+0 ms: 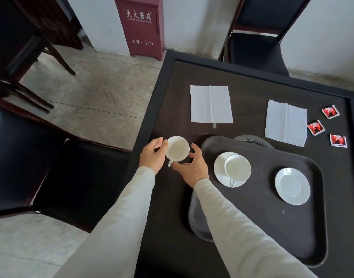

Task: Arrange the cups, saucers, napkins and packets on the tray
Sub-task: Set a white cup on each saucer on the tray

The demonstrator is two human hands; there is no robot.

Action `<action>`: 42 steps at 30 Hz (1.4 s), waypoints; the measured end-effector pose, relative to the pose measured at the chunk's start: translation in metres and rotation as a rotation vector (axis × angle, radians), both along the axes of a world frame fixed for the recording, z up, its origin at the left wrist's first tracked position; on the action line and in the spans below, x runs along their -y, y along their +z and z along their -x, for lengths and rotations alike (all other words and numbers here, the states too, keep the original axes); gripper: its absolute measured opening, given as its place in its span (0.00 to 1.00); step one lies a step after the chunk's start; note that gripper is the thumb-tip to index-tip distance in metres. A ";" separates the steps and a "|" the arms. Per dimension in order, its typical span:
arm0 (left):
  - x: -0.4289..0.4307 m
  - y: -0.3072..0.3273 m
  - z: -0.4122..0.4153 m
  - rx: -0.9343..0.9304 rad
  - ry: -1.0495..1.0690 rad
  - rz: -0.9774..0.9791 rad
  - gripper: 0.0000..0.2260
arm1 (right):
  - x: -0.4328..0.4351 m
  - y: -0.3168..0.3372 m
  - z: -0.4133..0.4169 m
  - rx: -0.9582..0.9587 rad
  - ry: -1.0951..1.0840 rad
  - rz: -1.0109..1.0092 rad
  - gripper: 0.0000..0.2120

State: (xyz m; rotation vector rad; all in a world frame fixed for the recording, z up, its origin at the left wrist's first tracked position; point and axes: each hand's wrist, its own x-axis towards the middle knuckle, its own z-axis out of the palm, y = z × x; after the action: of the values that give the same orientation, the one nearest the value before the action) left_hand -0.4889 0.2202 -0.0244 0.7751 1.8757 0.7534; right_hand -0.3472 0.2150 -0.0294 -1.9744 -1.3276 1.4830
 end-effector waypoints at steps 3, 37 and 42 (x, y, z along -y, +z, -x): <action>-0.002 -0.004 0.001 0.015 -0.021 0.017 0.18 | 0.001 -0.005 0.005 -0.021 -0.016 0.006 0.46; 0.029 0.010 -0.013 0.173 0.147 -0.077 0.04 | 0.006 -0.010 0.007 -0.085 -0.002 -0.158 0.42; 0.037 0.032 -0.018 0.213 0.154 -0.148 0.04 | 0.011 0.011 0.000 -0.087 -0.021 -0.251 0.41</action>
State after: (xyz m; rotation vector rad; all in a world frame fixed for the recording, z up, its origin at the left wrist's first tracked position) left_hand -0.4704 0.1837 0.0077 0.6191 1.7139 1.0409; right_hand -0.3468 0.2042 -0.0186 -1.7418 -1.3773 1.3053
